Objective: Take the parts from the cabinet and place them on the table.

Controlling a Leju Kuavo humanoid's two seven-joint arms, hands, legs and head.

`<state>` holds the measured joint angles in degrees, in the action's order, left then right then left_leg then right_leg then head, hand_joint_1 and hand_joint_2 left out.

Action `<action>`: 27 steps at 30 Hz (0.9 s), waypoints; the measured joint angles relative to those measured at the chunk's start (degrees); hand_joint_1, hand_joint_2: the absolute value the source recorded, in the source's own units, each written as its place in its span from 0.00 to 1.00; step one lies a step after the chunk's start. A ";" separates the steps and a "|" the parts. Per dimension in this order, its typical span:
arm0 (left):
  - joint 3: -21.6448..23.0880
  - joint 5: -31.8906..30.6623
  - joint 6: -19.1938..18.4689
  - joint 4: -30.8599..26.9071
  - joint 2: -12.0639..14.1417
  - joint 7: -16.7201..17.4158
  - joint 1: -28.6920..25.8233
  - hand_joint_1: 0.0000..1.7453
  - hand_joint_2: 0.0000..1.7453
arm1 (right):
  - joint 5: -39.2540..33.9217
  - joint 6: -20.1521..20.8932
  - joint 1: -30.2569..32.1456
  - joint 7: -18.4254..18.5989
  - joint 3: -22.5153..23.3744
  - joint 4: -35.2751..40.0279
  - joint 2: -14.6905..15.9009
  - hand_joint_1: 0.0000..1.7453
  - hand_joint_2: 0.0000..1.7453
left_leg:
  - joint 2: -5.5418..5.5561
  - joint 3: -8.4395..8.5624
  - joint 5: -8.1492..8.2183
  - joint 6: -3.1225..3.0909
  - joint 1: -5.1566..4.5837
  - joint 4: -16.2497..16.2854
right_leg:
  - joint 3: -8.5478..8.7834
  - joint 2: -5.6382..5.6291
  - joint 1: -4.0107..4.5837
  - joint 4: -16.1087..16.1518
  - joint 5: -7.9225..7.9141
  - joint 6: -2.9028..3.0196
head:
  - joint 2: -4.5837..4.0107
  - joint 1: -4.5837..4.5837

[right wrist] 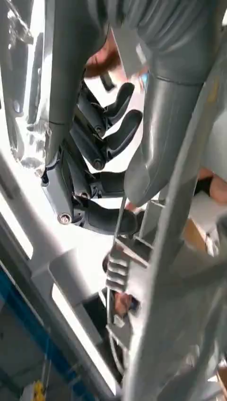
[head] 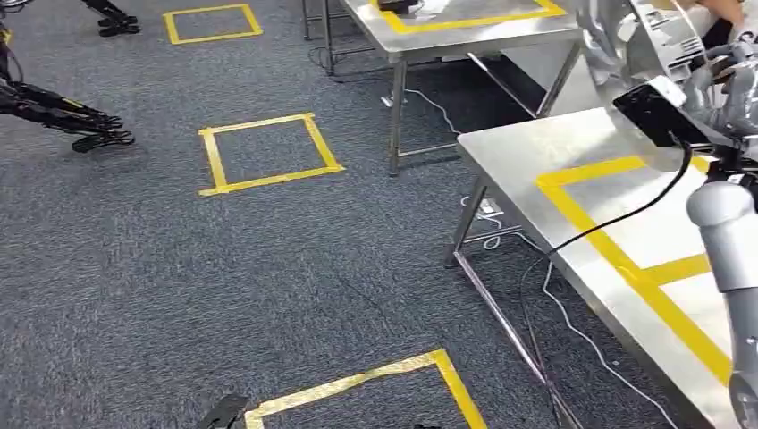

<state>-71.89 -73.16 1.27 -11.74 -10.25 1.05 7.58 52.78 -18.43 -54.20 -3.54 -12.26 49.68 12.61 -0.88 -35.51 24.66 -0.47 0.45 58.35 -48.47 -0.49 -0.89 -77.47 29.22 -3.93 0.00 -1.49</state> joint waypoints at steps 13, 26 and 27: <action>0.00 0.00 0.07 0.00 -0.02 0.00 0.20 0.00 1.00 | -0.20 0.39 -1.28 0.00 -0.13 -0.22 -0.28 1.00 1.00 | 0.10 -3.64 7.06 2.91 -0.24 10.12 | 9.64 -0.26 0.22 17.92 -7.31 3.04 | 0.00 0.61; -0.02 1.14 0.02 0.00 0.02 0.02 0.09 0.00 1.00 | -1.14 0.92 -2.16 0.09 0.31 -0.76 0.04 1.00 1.00 | 3.14 -0.16 -0.32 0.29 0.37 -0.40 | 7.47 -5.11 -0.15 17.28 -7.39 0.35 | 0.00 0.36; -0.02 1.14 0.00 0.00 -0.02 0.02 0.03 0.00 1.00 | -1.16 0.92 -2.33 0.07 0.31 -0.81 0.04 1.00 1.00 | 2.65 -0.13 -0.33 0.03 0.20 -0.39 | 5.93 -2.29 0.01 13.78 -5.21 0.34 | 0.00 -0.18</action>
<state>-71.91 -72.02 1.27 -11.74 -10.27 1.07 7.61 51.63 -17.51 -56.53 -3.48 -11.96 48.87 12.66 1.76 -35.63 24.33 -0.44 0.65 57.96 -42.54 -2.78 -0.89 -63.69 24.01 -3.59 0.00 -1.66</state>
